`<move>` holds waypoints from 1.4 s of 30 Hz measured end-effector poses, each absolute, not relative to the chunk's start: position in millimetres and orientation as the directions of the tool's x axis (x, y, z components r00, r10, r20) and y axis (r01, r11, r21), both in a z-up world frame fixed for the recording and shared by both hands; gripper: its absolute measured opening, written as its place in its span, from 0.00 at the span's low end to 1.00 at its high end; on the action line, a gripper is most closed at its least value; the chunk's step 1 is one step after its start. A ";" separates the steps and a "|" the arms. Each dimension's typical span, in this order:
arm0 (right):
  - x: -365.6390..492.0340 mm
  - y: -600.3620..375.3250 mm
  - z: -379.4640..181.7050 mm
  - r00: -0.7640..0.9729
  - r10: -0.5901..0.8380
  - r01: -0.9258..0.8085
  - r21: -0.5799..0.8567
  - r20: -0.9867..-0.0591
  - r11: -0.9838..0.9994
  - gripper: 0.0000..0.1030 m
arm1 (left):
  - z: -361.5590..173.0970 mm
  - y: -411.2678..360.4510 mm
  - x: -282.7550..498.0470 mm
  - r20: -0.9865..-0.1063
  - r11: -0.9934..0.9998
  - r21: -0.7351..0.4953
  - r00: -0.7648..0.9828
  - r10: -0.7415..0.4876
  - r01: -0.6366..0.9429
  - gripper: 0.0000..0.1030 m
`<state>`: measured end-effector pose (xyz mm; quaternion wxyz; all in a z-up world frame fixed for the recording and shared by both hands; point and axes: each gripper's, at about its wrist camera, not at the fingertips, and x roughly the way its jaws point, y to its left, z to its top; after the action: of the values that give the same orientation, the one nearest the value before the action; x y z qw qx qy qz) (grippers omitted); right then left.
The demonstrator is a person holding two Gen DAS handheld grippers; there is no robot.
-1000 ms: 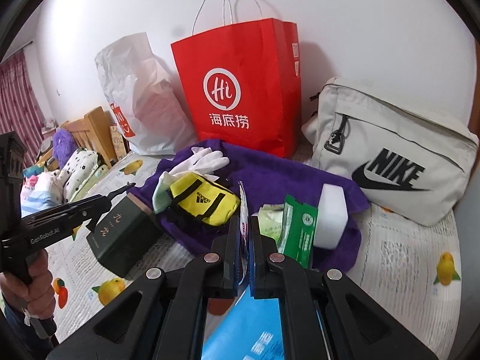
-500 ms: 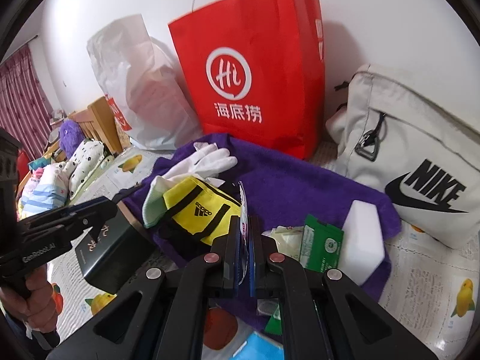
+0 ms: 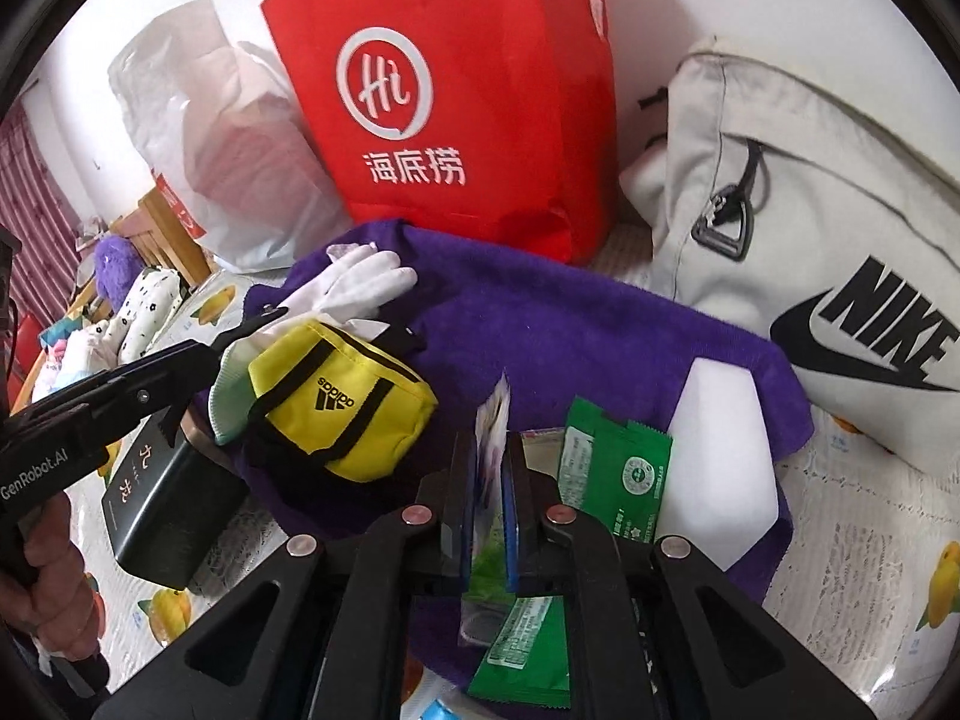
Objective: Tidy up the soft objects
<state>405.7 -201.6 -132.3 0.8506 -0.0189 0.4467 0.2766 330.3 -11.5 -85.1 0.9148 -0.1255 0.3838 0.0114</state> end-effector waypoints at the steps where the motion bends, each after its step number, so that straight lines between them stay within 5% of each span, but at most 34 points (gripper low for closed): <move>1: 405.9 -203.3 -131.3 0.452 0.453 -0.486 0.213 -0.769 0.847 0.19 | -85.6 -13.0 332.2 -0.704 0.967 -0.225 0.706 -0.080 -0.115 0.19; 4: 403.9 -209.7 -125.1 0.474 0.450 -0.476 0.210 -0.757 0.854 0.38 | -88.6 -18.1 337.5 -0.703 0.964 -0.240 0.704 -0.095 -0.110 0.19; 33: 389.7 -230.7 -92.3 0.547 0.408 -0.476 0.130 -0.730 0.870 0.41 | -120.1 -50.2 381.1 -0.777 0.967 -0.241 0.614 -0.139 -0.086 0.20; 40: 371.3 -230.4 -77.8 0.562 0.382 -0.477 0.089 -0.734 0.874 0.46 | -109.4 -51.5 368.2 -0.777 0.970 -0.230 0.616 -0.133 -0.081 0.29; 42: 362.6 -230.6 -73.3 0.573 0.366 -0.463 0.079 -0.734 0.883 0.49 | -105.1 -52.2 362.7 -0.779 0.970 -0.231 0.612 -0.137 -0.078 0.38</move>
<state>362.6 -230.6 -73.3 0.8846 -0.0611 0.3985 0.2343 362.7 -52.2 -105.1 0.8896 -0.1218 0.4399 -0.0166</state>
